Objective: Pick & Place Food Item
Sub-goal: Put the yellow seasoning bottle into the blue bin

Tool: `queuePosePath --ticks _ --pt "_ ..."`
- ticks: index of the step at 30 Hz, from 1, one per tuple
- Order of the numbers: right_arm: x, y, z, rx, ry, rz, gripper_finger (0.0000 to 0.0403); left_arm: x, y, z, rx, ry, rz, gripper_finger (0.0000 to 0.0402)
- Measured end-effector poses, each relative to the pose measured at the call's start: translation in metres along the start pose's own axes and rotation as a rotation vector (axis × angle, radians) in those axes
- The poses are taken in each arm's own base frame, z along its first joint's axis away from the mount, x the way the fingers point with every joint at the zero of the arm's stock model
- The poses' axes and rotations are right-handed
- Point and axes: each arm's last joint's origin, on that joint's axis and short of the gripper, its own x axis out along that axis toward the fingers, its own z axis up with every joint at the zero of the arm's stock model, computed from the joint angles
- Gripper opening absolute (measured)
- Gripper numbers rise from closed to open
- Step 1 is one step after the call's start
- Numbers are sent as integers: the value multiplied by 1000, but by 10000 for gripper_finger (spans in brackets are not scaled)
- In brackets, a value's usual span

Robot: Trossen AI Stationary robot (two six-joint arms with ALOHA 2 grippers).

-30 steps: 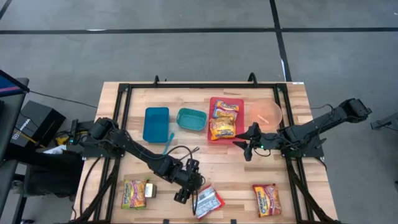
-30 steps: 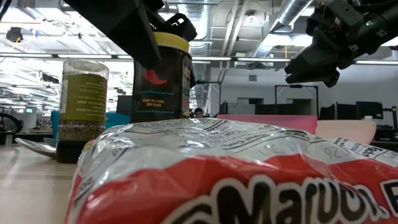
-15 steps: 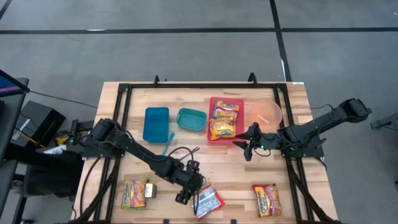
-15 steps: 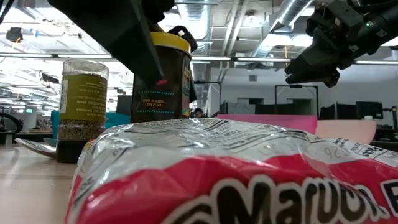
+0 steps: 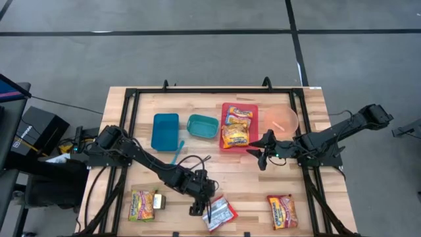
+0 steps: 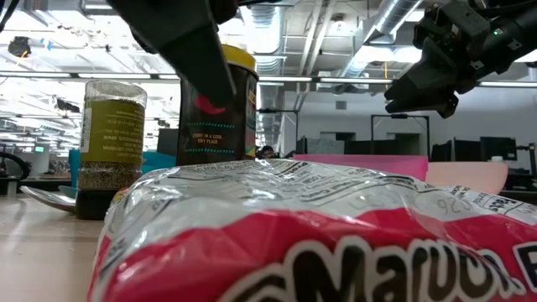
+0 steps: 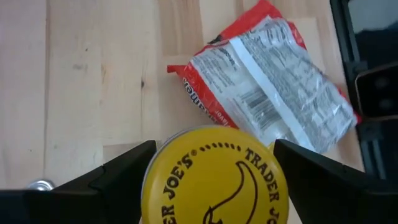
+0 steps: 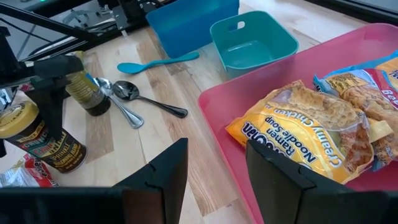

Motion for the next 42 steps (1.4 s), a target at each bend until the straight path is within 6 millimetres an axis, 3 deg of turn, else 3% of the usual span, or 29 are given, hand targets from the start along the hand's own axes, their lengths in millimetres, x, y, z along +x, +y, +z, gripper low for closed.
queuePosePath --ticks 24,42 --pt "0 0 0 7 0 0 156 0 3 -1 -100 15 20 317" --pt "0 0 0 8 0 0 156 0 3 -1 -93 11 29 230"
